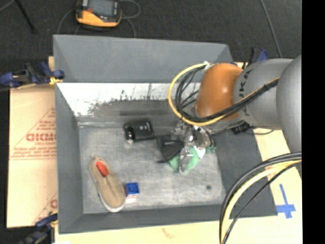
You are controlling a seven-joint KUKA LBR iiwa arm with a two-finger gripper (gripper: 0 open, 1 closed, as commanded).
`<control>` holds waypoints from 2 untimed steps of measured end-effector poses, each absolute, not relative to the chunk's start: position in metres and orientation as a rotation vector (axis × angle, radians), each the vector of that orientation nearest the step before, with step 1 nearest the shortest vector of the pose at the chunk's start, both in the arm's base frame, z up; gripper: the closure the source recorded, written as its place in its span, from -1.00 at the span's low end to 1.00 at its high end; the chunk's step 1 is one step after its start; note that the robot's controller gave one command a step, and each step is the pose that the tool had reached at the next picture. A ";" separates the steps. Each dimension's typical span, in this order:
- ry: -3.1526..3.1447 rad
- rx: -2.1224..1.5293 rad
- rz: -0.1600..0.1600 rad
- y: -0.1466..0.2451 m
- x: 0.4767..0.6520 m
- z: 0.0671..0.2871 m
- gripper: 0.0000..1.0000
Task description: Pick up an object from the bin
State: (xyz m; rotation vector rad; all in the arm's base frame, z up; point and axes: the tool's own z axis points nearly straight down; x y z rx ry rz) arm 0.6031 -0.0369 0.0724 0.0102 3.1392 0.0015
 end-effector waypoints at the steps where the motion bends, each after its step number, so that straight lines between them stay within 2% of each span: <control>1: 3.131 -0.060 -0.001 -0.038 0.603 0.073 -1.00; 2: 3.136 0.010 0.001 -0.038 0.605 0.076 1.00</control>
Offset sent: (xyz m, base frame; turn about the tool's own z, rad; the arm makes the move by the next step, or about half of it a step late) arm 0.0000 0.0000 0.0000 0.0000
